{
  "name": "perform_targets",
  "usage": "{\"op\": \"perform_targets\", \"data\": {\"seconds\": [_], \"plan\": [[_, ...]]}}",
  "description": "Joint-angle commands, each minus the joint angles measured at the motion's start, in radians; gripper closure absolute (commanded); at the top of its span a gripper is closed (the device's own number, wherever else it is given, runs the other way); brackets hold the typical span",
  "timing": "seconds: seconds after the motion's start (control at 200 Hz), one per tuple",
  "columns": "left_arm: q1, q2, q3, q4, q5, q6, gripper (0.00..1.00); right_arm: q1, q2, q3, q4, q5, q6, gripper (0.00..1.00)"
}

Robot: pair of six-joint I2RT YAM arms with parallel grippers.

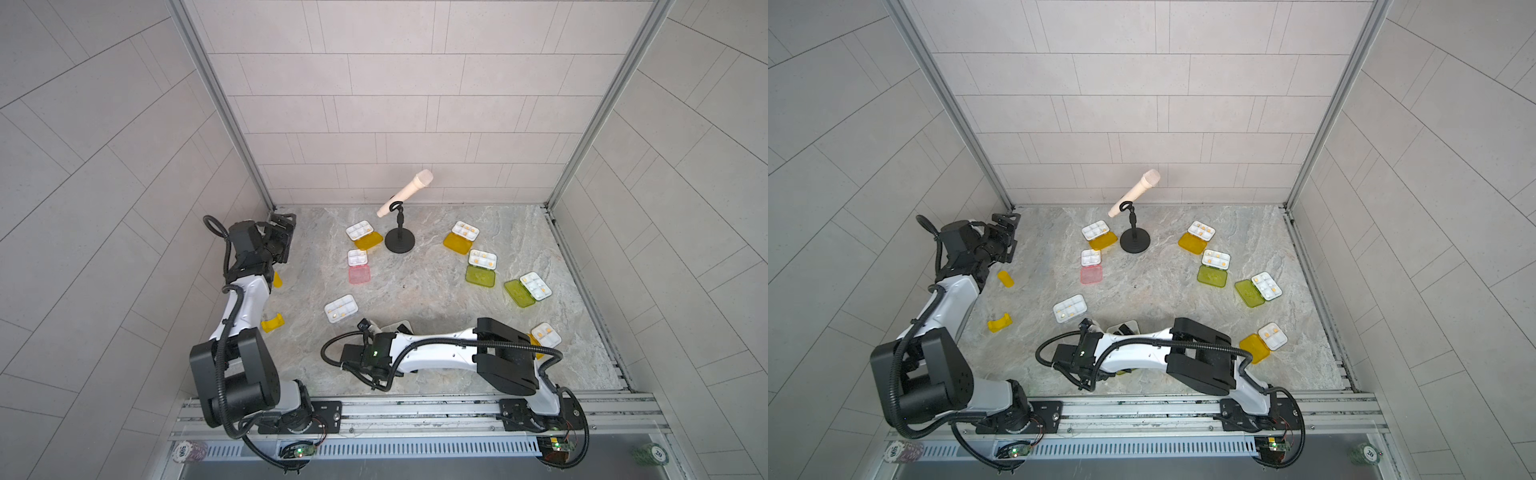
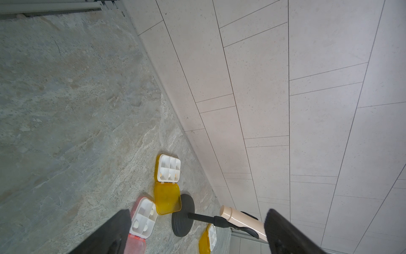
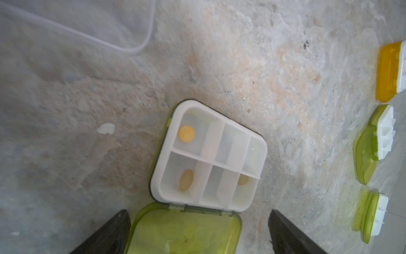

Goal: Close pillboxes
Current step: Adjust the pillbox at the center of the board.

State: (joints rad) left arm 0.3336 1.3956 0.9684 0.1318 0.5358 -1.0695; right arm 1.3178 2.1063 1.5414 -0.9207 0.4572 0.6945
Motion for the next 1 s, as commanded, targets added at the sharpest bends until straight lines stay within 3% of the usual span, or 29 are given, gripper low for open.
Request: {"op": "perform_targets", "data": {"seconds": [0.0, 0.61, 0.831, 0.996], "plan": [[-0.003, -0.001, -0.008, 0.036, 0.016, -0.014, 0.00, -0.018, -0.049, -0.051, -0.035, 0.030, 0.036, 0.00], [-0.076, 0.003, 0.001, 0.032, 0.030, 0.008, 0.00, -0.222, -0.211, -0.296, 0.025, 0.085, -0.036, 0.00], [-0.151, -0.007, 0.015, 0.001, 0.018, 0.046, 0.00, -0.276, -0.258, -0.320, 0.042, 0.079, -0.089, 0.00], [-0.244, -0.019, 0.037, -0.050, 0.001, 0.099, 0.00, -0.274, -0.336, -0.345, 0.016, 0.003, -0.118, 0.01]]}}
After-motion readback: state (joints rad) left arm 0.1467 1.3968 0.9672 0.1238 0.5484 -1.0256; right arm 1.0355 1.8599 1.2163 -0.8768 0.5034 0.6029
